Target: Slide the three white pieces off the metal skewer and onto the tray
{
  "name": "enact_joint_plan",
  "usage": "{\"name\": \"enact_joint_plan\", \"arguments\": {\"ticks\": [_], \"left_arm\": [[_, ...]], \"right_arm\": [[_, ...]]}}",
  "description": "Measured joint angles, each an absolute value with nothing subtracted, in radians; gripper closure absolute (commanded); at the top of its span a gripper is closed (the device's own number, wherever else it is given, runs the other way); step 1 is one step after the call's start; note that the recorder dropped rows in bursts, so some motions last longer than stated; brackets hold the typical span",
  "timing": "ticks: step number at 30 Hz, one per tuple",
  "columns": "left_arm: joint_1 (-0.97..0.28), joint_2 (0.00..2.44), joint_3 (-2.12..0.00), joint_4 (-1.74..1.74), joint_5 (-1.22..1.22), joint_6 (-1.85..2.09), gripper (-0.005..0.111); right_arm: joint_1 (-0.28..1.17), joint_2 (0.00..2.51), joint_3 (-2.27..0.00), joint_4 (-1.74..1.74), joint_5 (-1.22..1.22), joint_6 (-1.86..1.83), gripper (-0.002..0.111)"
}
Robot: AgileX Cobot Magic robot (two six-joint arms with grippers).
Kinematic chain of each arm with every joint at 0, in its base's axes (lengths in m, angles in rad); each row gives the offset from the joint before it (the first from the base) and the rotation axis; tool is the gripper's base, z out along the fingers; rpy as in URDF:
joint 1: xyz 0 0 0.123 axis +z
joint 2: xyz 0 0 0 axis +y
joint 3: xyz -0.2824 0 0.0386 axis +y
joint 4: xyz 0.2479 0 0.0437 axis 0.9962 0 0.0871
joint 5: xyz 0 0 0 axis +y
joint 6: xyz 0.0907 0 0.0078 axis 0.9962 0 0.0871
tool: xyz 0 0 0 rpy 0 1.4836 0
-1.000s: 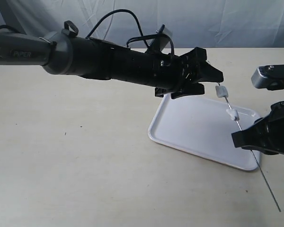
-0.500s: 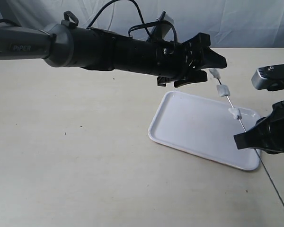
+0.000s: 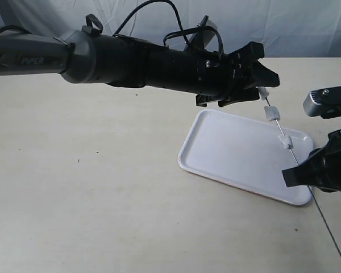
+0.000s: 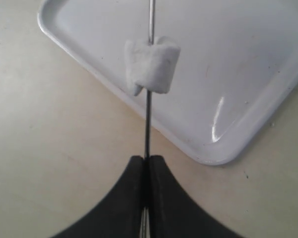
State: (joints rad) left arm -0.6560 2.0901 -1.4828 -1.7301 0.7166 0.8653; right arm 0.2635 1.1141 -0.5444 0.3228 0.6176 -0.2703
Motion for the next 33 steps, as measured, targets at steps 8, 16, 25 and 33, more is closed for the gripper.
{"name": "enact_joint_plan", "arguments": {"ticks": [8,16,25,33], "left_arm": [[-0.656,2.09,-1.486,-1.73,0.714,0.853,0.065],[-0.641,2.09,-1.486,-1.563,0.734,0.741,0.065],[-0.62,2.09,-1.486,-1.574,0.715,0.769,0.065],[-0.626,2.09,-1.486,-1.648,0.71,0.872,0.051]], "right_arm": [[0.264,1.114,-0.538,0.323,0.613,-0.27,0.109],[0.264,1.114,-0.538,0.323,0.605,-0.27,0.109],[0.264,1.108,-0.538,0.337,0.605,-0.27,0.109],[0.264,1.101,-0.538,0.387,0.618,-0.296,0.109]]}}
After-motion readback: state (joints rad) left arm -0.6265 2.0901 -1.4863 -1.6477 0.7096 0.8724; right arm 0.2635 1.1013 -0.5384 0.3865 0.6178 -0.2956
